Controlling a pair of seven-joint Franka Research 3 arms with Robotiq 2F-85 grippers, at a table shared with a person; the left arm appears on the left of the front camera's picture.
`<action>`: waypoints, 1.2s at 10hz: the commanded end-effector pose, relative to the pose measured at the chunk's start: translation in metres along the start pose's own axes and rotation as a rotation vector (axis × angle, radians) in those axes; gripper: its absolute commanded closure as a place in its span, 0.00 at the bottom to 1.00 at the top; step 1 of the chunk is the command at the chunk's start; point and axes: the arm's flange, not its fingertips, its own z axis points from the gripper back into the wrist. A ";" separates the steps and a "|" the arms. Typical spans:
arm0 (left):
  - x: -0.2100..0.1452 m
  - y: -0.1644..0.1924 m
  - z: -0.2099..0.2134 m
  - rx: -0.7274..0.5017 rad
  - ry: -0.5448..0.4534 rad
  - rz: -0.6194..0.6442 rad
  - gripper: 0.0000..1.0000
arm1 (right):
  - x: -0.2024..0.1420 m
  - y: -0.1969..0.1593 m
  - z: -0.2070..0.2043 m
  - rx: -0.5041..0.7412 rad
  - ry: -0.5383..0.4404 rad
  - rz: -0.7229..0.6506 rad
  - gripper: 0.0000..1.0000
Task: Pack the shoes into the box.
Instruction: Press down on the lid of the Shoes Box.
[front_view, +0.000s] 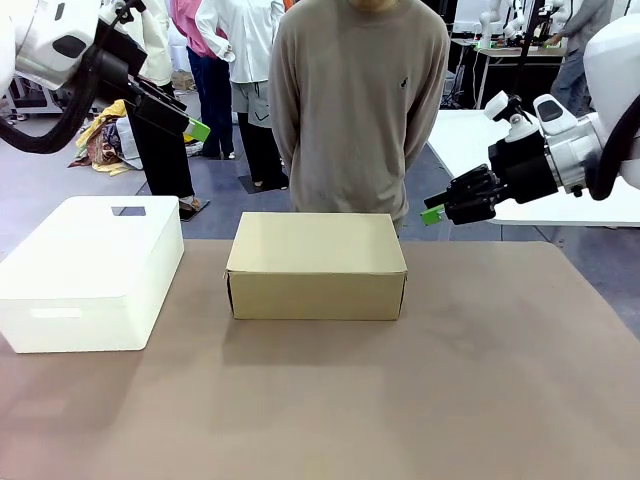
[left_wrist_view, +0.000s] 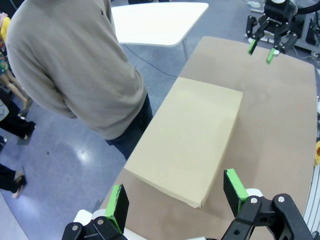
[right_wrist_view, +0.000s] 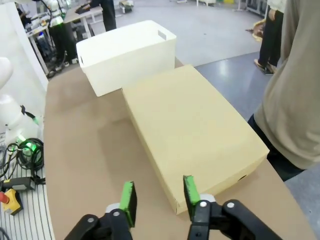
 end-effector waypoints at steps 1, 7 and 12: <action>0.004 -0.001 -0.005 -0.022 0.034 0.039 0.00 | 0.007 0.015 0.007 -0.046 0.054 -0.024 0.00; 0.022 0.002 -0.054 -0.018 0.188 0.167 1.00 | 0.017 0.048 0.026 -0.101 0.102 -0.009 0.00; 0.028 0.014 -0.115 0.004 0.320 0.142 1.00 | 0.012 0.066 0.032 -0.169 0.118 0.035 0.00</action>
